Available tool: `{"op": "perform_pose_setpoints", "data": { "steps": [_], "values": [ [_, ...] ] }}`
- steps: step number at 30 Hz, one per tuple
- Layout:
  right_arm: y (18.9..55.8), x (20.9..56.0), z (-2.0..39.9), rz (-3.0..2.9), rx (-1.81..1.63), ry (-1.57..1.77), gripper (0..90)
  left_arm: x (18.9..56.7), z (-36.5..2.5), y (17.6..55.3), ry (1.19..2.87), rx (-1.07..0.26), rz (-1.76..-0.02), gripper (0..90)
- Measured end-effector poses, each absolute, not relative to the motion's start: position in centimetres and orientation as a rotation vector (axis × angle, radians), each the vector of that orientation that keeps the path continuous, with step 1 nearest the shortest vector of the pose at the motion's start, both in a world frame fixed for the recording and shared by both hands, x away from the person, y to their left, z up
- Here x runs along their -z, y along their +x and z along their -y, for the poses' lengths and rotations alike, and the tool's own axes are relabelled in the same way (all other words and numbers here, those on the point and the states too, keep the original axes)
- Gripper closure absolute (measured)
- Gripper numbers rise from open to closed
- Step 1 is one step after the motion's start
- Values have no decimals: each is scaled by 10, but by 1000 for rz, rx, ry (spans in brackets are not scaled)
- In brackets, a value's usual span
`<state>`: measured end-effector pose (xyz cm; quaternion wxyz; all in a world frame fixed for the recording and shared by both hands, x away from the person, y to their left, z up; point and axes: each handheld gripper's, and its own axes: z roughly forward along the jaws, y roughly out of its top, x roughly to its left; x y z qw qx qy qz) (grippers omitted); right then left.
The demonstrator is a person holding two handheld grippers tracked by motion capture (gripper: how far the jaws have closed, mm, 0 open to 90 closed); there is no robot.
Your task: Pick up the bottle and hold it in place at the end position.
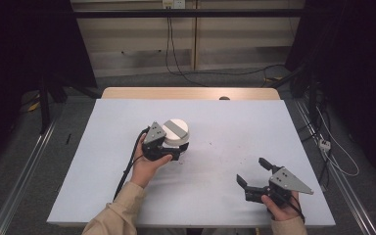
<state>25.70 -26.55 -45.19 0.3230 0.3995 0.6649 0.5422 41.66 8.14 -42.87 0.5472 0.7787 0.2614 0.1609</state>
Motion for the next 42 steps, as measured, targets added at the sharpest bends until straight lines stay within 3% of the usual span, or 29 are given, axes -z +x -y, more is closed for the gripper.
{"op": "perform_pose_setpoints", "data": {
  "steps": [42],
  "values": [
    [258,453,266,-1742,-1421,1055,37,437,-63,442,1852,-365,-642,186]
  ]
}}
